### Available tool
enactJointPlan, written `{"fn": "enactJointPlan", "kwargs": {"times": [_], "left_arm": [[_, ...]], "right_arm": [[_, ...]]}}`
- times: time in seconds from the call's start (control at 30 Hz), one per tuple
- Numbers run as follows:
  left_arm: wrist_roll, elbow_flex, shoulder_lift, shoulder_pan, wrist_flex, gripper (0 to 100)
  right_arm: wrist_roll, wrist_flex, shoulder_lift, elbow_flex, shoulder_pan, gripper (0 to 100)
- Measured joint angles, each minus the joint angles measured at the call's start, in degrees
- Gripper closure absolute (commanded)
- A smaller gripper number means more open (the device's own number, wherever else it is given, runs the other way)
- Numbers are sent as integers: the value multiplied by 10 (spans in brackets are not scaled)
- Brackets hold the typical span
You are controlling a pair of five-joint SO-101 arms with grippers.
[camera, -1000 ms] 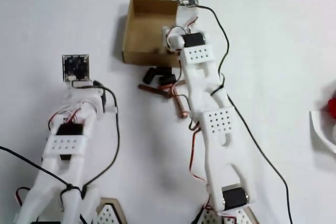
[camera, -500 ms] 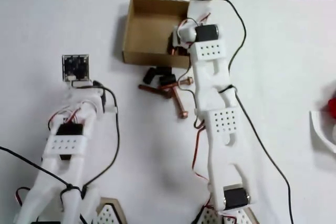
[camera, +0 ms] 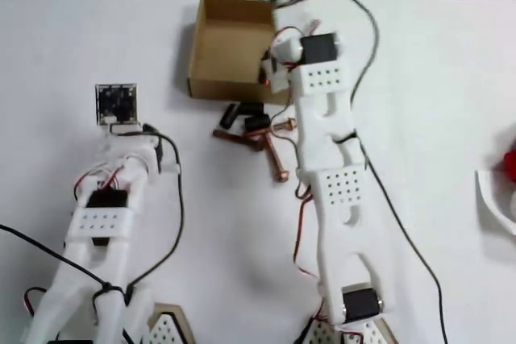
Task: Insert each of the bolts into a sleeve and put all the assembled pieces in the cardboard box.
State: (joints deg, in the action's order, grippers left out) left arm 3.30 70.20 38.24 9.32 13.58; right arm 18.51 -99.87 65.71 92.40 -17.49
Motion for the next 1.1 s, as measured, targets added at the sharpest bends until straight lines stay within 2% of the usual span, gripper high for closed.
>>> {"fn": "enactJointPlan", "kwargs": {"times": [0.27, 0.37, 0.43, 0.57, 0.83, 1.1], "left_arm": [[0, 0, 0, 0, 0, 943], [0, 0, 0, 1, 0, 943], [0, 0, 0, 0, 0, 943], [0, 0, 0, 0, 0, 943], [0, 0, 0, 0, 0, 943], [0, 0, 0, 0, 0, 943]], "right_arm": [[33, -1, 0, -15, -74, 883], [25, -1, -2, -15, -84, 929], [-3, -1, -4, -18, -82, 947], [-58, -1, -33, -61, -85, 910], [-205, -1, -111, -276, -127, 882], [-320, 11, -125, -292, -142, 879]]}}
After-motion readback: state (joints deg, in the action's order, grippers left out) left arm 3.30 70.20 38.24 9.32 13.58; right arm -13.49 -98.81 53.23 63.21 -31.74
